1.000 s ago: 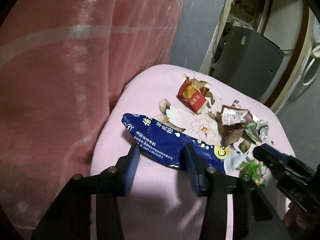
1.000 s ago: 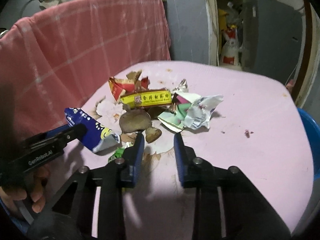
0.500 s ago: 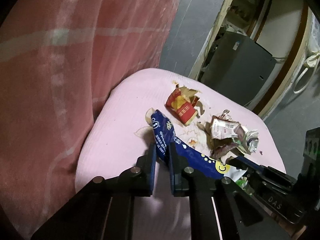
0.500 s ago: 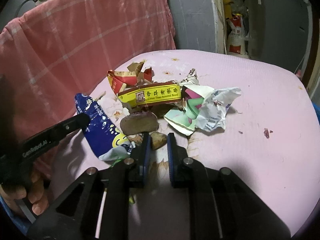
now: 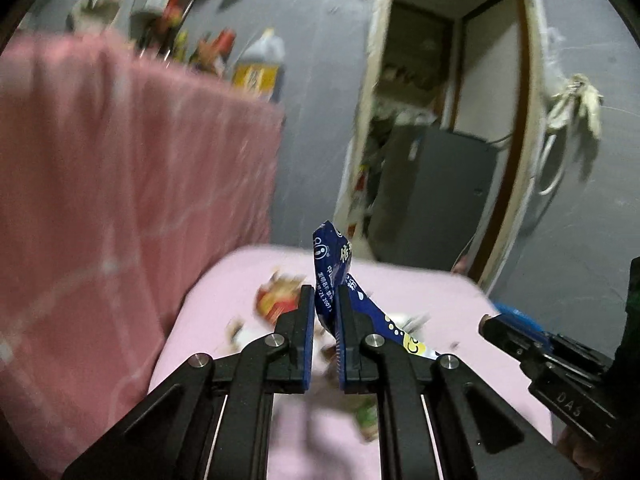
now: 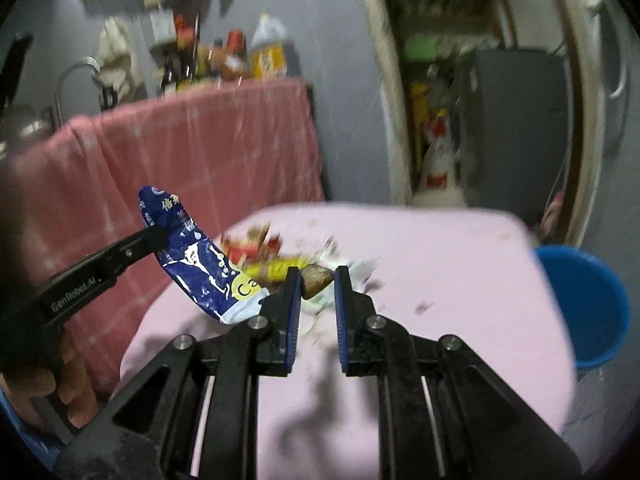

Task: Collect trash
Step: 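Carry the blue wrapper and brown scrap over the blue bucket with both grippers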

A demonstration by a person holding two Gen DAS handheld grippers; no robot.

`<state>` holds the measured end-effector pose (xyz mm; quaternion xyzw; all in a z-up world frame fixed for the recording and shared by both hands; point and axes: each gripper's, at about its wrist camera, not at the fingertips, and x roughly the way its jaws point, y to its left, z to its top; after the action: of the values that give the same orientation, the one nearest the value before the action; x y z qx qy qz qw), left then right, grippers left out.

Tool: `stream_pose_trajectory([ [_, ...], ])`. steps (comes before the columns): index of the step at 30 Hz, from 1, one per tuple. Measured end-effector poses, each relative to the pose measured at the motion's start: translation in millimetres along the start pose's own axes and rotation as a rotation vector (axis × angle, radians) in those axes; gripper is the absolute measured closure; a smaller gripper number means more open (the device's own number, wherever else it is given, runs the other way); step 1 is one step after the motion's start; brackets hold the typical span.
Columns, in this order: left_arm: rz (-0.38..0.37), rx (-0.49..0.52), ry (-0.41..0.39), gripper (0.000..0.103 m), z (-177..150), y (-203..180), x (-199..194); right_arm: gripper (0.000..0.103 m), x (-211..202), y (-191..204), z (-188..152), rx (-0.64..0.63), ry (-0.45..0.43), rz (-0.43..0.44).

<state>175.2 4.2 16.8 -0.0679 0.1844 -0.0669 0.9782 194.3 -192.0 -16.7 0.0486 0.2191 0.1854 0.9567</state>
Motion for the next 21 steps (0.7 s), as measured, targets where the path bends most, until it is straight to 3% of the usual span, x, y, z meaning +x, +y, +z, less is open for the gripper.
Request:
stream_pose_trajectory([
  [5, -0.082, 0.07, -0.105, 0.096, 21, -48, -6, 0.087, -41, -26, 23, -0.012, -0.139, -0.084],
  [10, -0.189, 0.14, -0.148, 0.096, 33, -111, 15, 0.087, -72, -62, 38, -0.031, -0.213, -0.18],
  [16, -0.297, 0.153, -0.116, 0.096, 31, -183, 55, 0.087, -92, -125, 40, -0.005, -0.249, -0.325],
  [21, -0.342, 0.159, -0.054, 0.096, 23, -227, 91, 0.087, -93, -175, 28, 0.039, -0.236, -0.401],
])
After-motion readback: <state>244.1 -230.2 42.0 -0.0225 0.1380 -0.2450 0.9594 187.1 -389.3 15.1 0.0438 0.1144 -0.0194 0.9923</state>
